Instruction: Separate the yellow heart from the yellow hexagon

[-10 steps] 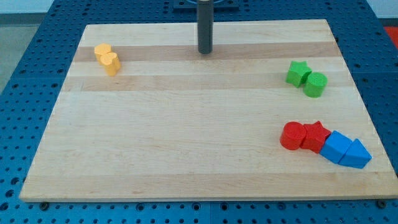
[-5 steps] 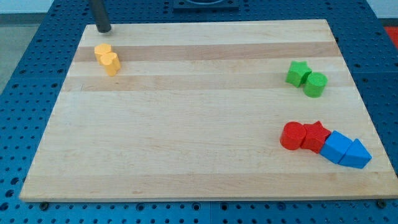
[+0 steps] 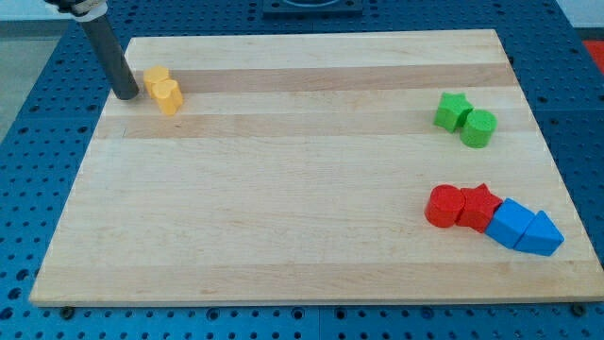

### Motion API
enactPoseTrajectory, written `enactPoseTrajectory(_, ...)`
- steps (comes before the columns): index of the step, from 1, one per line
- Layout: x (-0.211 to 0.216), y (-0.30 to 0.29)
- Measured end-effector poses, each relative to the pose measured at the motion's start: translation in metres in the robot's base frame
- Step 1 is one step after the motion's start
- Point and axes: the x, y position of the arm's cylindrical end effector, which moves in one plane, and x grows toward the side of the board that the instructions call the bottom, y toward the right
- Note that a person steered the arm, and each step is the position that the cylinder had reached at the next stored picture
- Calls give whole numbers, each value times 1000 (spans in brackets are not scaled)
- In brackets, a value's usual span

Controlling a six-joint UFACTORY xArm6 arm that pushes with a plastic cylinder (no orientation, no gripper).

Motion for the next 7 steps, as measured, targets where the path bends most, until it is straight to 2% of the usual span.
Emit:
enactPoseTrajectory(5, 18, 134)
enactPoseTrajectory(6, 18, 124)
enactPoseTrajectory(7, 18, 82)
